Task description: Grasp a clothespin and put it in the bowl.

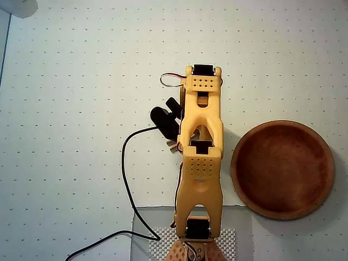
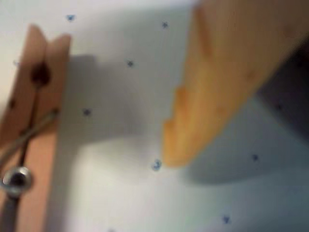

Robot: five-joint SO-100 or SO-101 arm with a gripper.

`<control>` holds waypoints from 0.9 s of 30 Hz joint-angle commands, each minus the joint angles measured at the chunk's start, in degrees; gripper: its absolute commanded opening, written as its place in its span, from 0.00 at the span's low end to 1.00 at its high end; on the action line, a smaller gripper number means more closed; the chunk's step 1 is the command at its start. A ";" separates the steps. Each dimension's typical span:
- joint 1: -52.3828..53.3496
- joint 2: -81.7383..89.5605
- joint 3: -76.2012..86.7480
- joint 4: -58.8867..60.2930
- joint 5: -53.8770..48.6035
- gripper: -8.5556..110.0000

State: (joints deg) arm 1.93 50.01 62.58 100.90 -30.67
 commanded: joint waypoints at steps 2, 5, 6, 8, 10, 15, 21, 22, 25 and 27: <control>-0.79 0.53 -0.53 1.41 -0.09 0.19; -0.79 0.53 -0.53 1.41 0.00 0.12; -0.79 0.53 -0.53 1.41 0.18 0.10; -0.79 0.62 -0.53 1.41 0.18 0.06; -0.79 0.70 -0.53 1.41 0.18 0.04; -0.79 0.70 -0.53 1.41 -0.09 0.05; -1.14 2.90 -0.88 1.58 -0.18 0.05; -1.58 4.22 -1.05 1.58 -0.18 0.05; -3.87 10.72 -1.32 1.76 0.00 0.05; -5.98 15.73 -0.79 1.76 0.00 0.04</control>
State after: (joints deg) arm -1.58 52.21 62.84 100.90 -30.32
